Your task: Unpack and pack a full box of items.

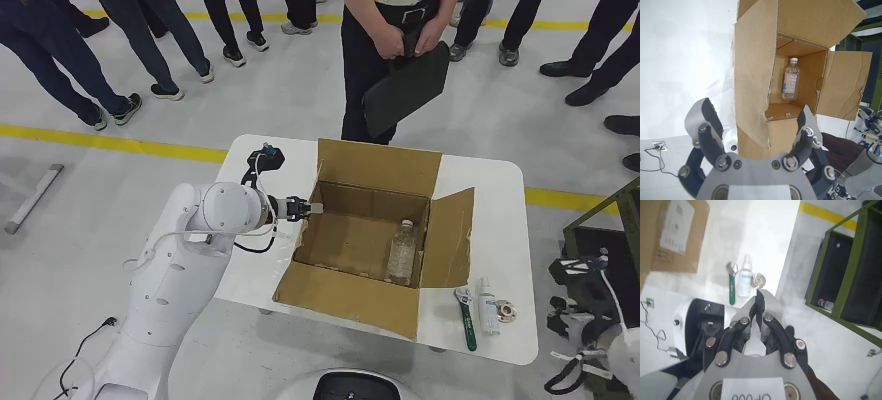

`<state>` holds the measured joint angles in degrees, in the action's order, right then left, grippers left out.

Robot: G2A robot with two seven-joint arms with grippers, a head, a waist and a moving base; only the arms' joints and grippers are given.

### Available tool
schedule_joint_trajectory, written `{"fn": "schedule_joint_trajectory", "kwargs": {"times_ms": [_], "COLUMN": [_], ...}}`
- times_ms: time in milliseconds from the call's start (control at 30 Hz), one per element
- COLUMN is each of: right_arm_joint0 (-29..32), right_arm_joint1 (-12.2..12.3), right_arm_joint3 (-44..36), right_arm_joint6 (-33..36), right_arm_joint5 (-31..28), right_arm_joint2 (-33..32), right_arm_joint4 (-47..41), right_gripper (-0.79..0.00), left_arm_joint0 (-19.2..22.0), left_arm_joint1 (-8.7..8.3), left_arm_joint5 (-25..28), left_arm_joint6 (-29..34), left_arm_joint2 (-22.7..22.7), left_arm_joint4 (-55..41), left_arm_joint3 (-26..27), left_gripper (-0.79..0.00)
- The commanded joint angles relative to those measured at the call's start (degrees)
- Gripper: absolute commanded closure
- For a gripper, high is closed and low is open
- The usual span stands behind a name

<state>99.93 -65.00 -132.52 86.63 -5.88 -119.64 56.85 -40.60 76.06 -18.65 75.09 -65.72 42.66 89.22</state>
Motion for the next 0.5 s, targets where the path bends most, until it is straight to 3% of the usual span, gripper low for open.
{"fn": "schedule_joint_trajectory", "kwargs": {"times_ms": [0, 200, 467], "right_arm_joint0": [-0.84, -3.39, -3.39], "right_arm_joint1": [0.25, 0.68, 0.68], "right_arm_joint3": [1.81, 7.83, 7.83], "right_arm_joint6": [1.37, 0.02, 0.02], "right_arm_joint5": [0.22, 3.01, 3.01], "right_arm_joint2": [2.18, 8.15, 8.15], "right_arm_joint4": [0.98, 7.52, 7.52], "right_gripper": [0.000, 0.000, 0.000], "left_arm_joint0": [0.00, 0.00, 0.00], "left_arm_joint1": [0.00, 0.00, 0.00], "left_arm_joint5": [0.00, 0.00, 0.00], "left_arm_joint6": [0.00, 0.00, 0.00], "left_arm_joint2": [0.00, 0.00, 0.00], "left_arm_joint4": [0.00, 0.00, 0.00], "left_arm_joint3": [0.00, 0.00, 0.00], "left_gripper": [-0.785, -0.785, -0.785]}}
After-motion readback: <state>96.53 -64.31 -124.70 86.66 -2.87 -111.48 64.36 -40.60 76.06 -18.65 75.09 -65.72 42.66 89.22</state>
